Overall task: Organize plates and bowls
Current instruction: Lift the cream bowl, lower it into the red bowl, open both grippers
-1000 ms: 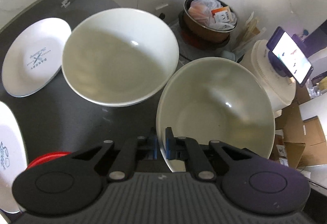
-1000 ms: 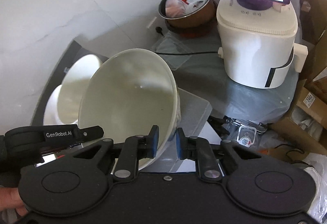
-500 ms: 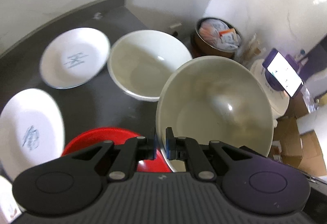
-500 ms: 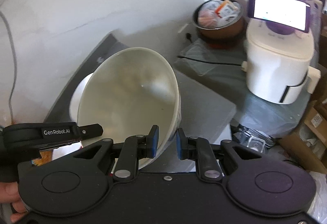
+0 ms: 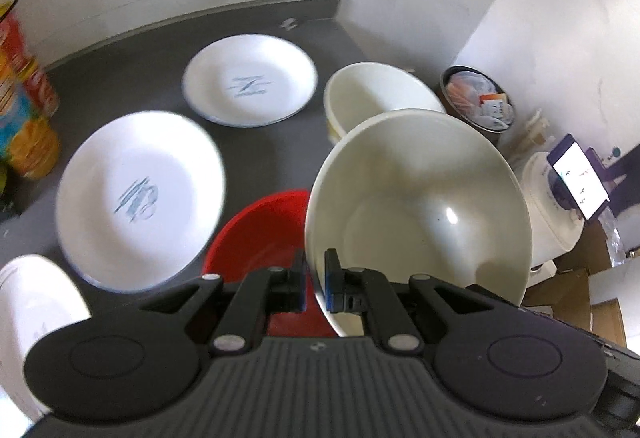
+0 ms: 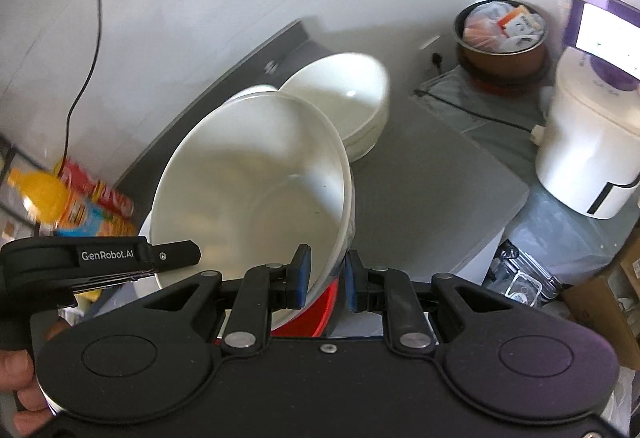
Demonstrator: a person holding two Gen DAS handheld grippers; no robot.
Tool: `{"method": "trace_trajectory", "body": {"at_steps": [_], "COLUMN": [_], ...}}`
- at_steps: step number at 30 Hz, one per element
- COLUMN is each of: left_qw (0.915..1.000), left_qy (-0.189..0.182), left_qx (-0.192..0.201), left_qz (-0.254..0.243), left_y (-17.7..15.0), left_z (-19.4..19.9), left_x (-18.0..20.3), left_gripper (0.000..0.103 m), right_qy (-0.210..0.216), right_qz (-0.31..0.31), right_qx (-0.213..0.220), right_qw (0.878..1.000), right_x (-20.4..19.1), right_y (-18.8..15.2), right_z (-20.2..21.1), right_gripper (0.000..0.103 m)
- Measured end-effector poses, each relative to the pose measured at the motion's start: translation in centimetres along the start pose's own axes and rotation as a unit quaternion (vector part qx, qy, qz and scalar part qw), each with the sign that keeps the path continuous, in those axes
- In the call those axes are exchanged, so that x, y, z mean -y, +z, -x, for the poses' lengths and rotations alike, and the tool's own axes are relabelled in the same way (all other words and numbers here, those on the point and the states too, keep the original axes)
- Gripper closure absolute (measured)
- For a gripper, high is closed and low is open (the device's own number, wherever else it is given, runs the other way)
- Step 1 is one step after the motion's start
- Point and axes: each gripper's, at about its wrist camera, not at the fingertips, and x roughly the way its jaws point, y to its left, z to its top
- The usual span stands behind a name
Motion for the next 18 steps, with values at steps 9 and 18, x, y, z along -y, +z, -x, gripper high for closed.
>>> {"method": "trace_trajectory", "body": {"at_steps": [9, 18], "left_qw": [0.999, 0.9977], "left_qy": [0.018, 0.035], "left_qx": [-0.01, -0.031], "left_qz": [0.039, 0.049], "left_y": [-2.6, -3.9], "left_z": [-0.1, -1.4], "left_x": [-3.3, -5.3], "left_gripper": [0.096, 0.096], "right_qy": [-0.004, -0.018], "right_qz": [0.058, 0.084], "right_qx": [-0.037, -0.068], "right_qw": [0.998, 0.994], "right_x": [-2.4, -3.9], "right_y": [-1.8, -3.0], "right_z": [-1.6, -3.8], "right_gripper": [0.085, 0.085]}}
